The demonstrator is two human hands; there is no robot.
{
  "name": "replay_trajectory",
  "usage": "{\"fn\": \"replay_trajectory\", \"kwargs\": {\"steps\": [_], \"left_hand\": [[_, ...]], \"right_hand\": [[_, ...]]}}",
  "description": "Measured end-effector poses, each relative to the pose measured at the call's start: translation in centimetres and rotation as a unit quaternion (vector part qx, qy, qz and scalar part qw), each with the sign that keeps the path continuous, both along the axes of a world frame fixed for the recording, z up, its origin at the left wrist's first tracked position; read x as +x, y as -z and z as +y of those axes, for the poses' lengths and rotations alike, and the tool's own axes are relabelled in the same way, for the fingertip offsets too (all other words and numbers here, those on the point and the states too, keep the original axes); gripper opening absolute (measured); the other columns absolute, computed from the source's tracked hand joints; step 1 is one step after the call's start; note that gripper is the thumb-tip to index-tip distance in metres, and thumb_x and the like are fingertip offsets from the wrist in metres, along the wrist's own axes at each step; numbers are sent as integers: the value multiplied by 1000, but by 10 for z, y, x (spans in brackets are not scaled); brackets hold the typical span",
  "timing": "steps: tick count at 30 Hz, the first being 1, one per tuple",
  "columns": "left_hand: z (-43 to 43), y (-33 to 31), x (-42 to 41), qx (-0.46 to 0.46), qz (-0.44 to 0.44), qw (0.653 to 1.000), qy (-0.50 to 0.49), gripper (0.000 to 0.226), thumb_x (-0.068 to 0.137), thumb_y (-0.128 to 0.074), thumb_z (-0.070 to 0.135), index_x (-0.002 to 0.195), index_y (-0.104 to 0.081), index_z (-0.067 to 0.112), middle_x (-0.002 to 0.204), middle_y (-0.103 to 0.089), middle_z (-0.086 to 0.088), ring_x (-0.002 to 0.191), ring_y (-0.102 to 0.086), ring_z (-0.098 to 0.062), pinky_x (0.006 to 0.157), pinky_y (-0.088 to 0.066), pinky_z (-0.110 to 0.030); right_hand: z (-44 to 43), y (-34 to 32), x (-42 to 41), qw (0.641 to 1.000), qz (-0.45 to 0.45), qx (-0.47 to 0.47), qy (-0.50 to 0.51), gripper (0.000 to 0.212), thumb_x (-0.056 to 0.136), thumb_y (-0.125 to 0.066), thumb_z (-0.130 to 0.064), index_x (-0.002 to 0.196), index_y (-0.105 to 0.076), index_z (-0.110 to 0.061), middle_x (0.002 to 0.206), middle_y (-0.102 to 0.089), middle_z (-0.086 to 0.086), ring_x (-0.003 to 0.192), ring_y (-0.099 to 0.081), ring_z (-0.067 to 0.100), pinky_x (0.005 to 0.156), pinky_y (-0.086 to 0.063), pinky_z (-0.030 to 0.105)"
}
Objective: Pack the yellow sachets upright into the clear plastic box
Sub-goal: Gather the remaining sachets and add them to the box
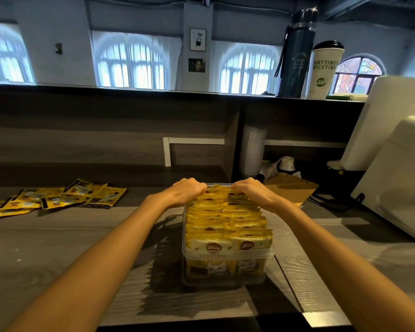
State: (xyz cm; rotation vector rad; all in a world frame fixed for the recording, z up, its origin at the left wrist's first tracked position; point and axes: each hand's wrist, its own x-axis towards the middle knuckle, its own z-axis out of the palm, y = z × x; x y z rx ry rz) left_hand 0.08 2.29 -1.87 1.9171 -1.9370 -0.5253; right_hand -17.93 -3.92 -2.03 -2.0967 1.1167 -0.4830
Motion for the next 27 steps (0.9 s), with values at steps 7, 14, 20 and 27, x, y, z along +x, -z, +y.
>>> {"fn": "replay_trajectory", "kwargs": {"steps": [7, 14, 20, 27], "left_hand": [[17, -14, -4, -67, -16, 997, -18, 35, 101, -33, 19, 116, -60, 1, 119, -60, -14, 111, -55, -25, 94, -43, -34], [44, -28, 22, -139, 41, 984, -104, 31, 97, -41, 14, 124, -57, 11, 126, -58, -12, 115, -54, -22, 92, -43, -31], [85, -25, 68, -158, -40, 959, -232, 34, 96, -40, 10, 125, -56, 15, 128, -58, -11, 121, -51, -27, 107, -37, -42], [132, 41, 148, -110, -40, 925, -362, 30, 92, -43, 8, 115, -63, 11, 122, -61, -15, 111, -56, -31, 93, -48, -40]], "right_hand": [[12, -11, 9, 996, 11, -80, 32, 33, 98, -41, -22, 118, -61, -4, 119, -61, 12, 107, -54, 22, 90, -41, 30], [52, -32, 49, 965, 16, -256, 59, 29, 95, -44, -21, 112, -63, -7, 110, -67, 12, 102, -60, 24, 103, -43, 44], [100, -34, 124, 953, 29, -301, -23, 23, 93, -46, -14, 105, -64, -5, 105, -66, 13, 97, -62, 26, 86, -53, 39], [126, 17, 205, 973, 106, -187, -88, 29, 94, -45, -17, 115, -59, -3, 117, -62, 18, 108, -58, 34, 86, -48, 39]]}}
